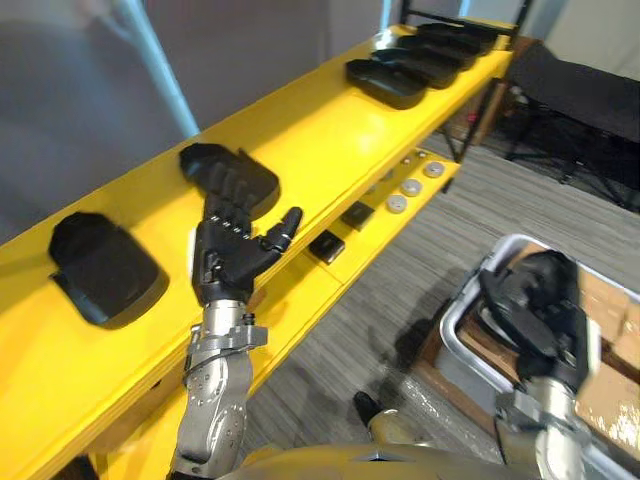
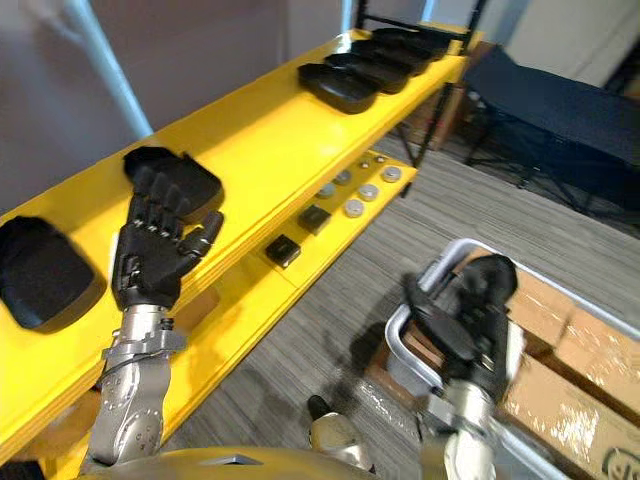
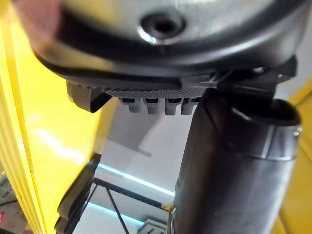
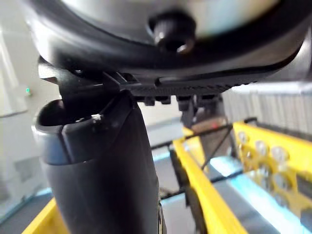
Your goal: Walk over and take three plastic housings, then place them on the shelf
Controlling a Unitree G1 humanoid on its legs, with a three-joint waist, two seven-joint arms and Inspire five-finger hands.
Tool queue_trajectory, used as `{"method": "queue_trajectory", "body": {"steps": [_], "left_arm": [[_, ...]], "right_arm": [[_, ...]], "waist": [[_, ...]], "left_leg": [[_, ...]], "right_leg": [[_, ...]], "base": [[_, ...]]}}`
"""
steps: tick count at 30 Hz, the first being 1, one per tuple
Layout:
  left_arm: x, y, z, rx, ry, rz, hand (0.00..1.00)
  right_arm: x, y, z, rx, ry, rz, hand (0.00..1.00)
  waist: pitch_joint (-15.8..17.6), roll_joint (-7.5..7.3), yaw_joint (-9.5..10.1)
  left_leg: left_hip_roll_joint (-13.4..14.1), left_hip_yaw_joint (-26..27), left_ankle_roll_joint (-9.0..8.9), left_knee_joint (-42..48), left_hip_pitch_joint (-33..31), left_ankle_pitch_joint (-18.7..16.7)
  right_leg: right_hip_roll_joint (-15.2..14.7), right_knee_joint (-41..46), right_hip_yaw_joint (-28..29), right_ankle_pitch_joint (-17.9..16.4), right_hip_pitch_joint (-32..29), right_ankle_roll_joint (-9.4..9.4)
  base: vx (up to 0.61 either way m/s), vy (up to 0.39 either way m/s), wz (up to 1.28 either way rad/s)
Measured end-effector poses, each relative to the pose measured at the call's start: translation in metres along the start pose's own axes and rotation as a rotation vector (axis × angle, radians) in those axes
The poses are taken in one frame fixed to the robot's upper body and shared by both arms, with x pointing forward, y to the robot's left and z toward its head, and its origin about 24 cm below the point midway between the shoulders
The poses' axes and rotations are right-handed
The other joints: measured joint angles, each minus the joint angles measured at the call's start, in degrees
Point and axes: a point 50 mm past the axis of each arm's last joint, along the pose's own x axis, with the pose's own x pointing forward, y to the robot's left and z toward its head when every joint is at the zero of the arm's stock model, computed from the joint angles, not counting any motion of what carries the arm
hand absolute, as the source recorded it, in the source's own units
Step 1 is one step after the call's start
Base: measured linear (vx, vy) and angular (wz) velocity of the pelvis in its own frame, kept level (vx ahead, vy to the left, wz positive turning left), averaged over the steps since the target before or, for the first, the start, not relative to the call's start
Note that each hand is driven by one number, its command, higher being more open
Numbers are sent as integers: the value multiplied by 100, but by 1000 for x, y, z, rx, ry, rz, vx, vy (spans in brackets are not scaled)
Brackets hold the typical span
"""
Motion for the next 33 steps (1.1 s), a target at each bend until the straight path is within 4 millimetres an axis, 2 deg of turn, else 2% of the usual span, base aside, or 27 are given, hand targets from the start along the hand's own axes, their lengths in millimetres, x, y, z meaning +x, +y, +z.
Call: {"method": "queue_trajectory", "body": {"steps": [1, 2, 3, 5, 8, 11, 12, 13, 14, 15, 16, 17, 18, 19, 20, 21, 22, 23, 24, 25, 26, 27, 29, 30, 31, 32, 33], "left_arm": [[-1, 0, 2, -1, -3, -1, 100], [-3, -1, 6, -5, -18, -17, 100], [-2, -2, 11, -6, -40, -35, 100], [-1, -3, 15, -9, -65, -36, 100], [1, -2, 20, -22, -110, 0, 100], [10, -20, 23, -62, -160, -49, 100], [10, -25, 24, -26, -179, -63, 100], [9, -29, 25, 6, -194, -71, 100], [9, -29, 25, 24, -200, -72, 100], [10, -27, 27, 39, -211, -69, 100], [11, -26, 28, 40, -217, -65, 100], [15, -23, 31, 11, -226, -55, 100], [19, -19, 33, -29, -230, -40, 100], [21, -16, 33, -48, -231, -26, 100], [23, -10, 33, -80, -227, -5, 100], [23, -4, 31, -101, -213, -4, 100], [23, -2, 30, -104, -205, -6, 100], [21, 0, 24, -106, -178, -6, 100], [17, -1, 14, -115, -129, 10, 100], [16, -3, 8, -123, -104, 10, 100], [14, -8, 3, -143, -78, 2, 100], [14, -11, 2, -157, -76, -1, 100], [15, -12, 0, -163, -71, 0, 100], [14, -11, -2, -158, -63, 7, 100], [13, -10, -5, -156, -49, 9, 100], [11, -12, -8, -157, -35, 5, 100], [9, -12, -10, -136, -22, -4, 100]], "right_arm": [[3, 4, 1, 4, -10, 23, 100], [7, 8, 2, 14, -26, 32, 100], [8, 12, 1, 36, -24, 7, 100], [7, 17, -1, 69, -15, -26, 100], [-2, 29, -13, 142, 49, -84, 100], [-19, 29, -24, 168, 124, -129, 100], [-22, 26, -28, 160, 143, -120, 100], [-21, 27, -29, 151, 139, -86, 100], [-19, 29, -29, 148, 134, -57, 100], [-14, 36, -28, 136, 123, 12, 100], [-11, 41, -28, 126, 116, 49, 100], [-4, 53, -28, 117, 99, 109, 100], [1, 66, -31, 145, 100, 144, 100], [2, 71, -35, 156, 114, 154, 100], [6, 78, -43, 203, 143, 153, 100], [7, 79, -51, 212, 168, 118, 100], [7, 78, -55, 209, 182, 96, 100], [6, 72, -62, 187, 206, 53, 100], [7, 59, -67, 144, 226, 14, 100], [8, 52, -69, 118, 232, 5, 100], [11, 35, -72, 56, 241, -19, 100], [13, 23, -74, 14, 252, -33, 100], [12, 9, -76, -34, 278, -59, 100], [9, 4, -76, -51, 288, -64, 100], [7, 0, -76, -62, 293, -66, 100], [7, -4, -75, -75, 291, -70, 100], [9, -7, -73, -83, 285, -70, 100]], "waist": [[10, -5, 40], [-14, 31, 116], [47, -72, 260], [91, -145, 387], [116, -165, 417], [357, -230, 389], [452, -270, 328], [524, -198, 346], [531, -200, 369], [534, -206, 418], [534, -206, 466], [525, -223, 544], [506, -255, 637], [485, -295, 678], [409, -417, 718], [337, -558, 721], [297, -649, 723], [243, -741, 745], [189, -580, 776], [166, -504, 776], [151, -329, 755], [151, -269, 706], [164, -240, 571], [202, -268, 463], [276, -358, 428], [316, -318, 436], [344, -279, 483]], "left_leg": [[-27, -64, 6, 4, -19, -77], [-80, -154, -74, 42, -127, -218], [-190, -211, -91, 176, -260, -237], [-308, -330, -122, 434, -427, -302], [-440, -392, -35, 1038, -670, -553], [-375, -87, 100, 1625, -779, -838], [-374, 54, 211, 1681, -804, -833], [-230, 363, 270, 1671, -842, -774], [-157, 511, 271, 1664, -841, -743], [4, 766, 263, 1606, -814, -663], [75, 881, 231, 1552, -757, -606], [264, 1064, 163, 1431, -712, -479], [468, 1200, 36, 1256, -679, -310], [557, 1240, -46, 1114, -657, -193], [641, 1262, -186, 785, -646, 108], [641, 1257, -321, 473, -660, 414], [634, 1241, -387, 355, -684, 533], [648, 1130, -459, 195, -737, 705], [668, 1030, -344, -81, -728, 876], [679, 1043, -307, -213, -732, 968], [748, 1177, -347, -366, -744, 1142], [826, 1298, -375, -372, -745, 1161], [982, 1323, -375, -268, -738, 1163], [1042, 1158, -360, -171, -729, 1166], [1026, 935, -380, -124, -729, 1040], [900, 609, -441, -118, -702, 755], [782, 441, -369, -117, -659, 362]], "right_leg": [[15, 94, -36, 4, -62, 11], [-10, 386, -171, -72, -258, 47], [-79, 724, -230, -211, -441, 114], [-177, 1068, -345, -356, -591, 184], [-267, 1446, -465, -453, -734, 243], [-295, 1519, -325, -386, -741, 363], [-425, 1265, -418, -383, -697, 363], [-550, 1817, -837, -549, -999, 147], [-589, 2195, -1047, -594, -1125, 86], [-714, 2808, -1384, -681, -1192, -41], [-815, 3070, -1532, -738, -1166, -131], [-1079, 3552, -1776, -849, -1075, -305], [-1364, 3965, -1913, -891, -926, -370], [-1492, 4108, -1934, -887, -845, -366], [-1706, 4213, -1931, -854, -674, -321], [-1849, 3903, -1872, -651, -435, -127], [-1885, 3522, -1860, -287, -300, -59], [-1875, 2980, -1908, -579, -140, 267], [-1858, 2483, -2109, -777, -119, 453], [-1853, 2199, -2222, -812, -90, 482], [-1816, 1590, -2437, -820, -26, 494], [-1764, 1224, -2524, -818, -10, 498], [-1612, 745, -2519, -783, 36, 562], [-1514, 612, -2411, -783, 34, 560], [-1471, 583, -2254, -779, -4, 554], [-1417, 551, -2096, -713, -65, 545], [-1313, 559, -1865, -636, -243, 569]], "base": [[-53, 118, -17], [-75, 94, 34], [-90, 95, 44], [-75, 87, 41], [-88, 132, 9], [-187, 167, -55], [-269, 132, -83], [-267, 128, -98], [-224, 102, -125], [-137, 48, -101], [-125, -26, -117], [-98, -146, -104], [-122, -202, -98], [-145, -302, -72], [-117, -382, -46], [-103, -413, -34], [-98, -483, -38], [-139, -486, -71], [-146, -459, -87], [-118, -355, -110], [-86, -262, -108], [-83, -230, -119], [-92, -182, -100], [-97, -166, -91], [-125, -104, -88], [-162, 7, -102], [-216, 64, -113]]}}
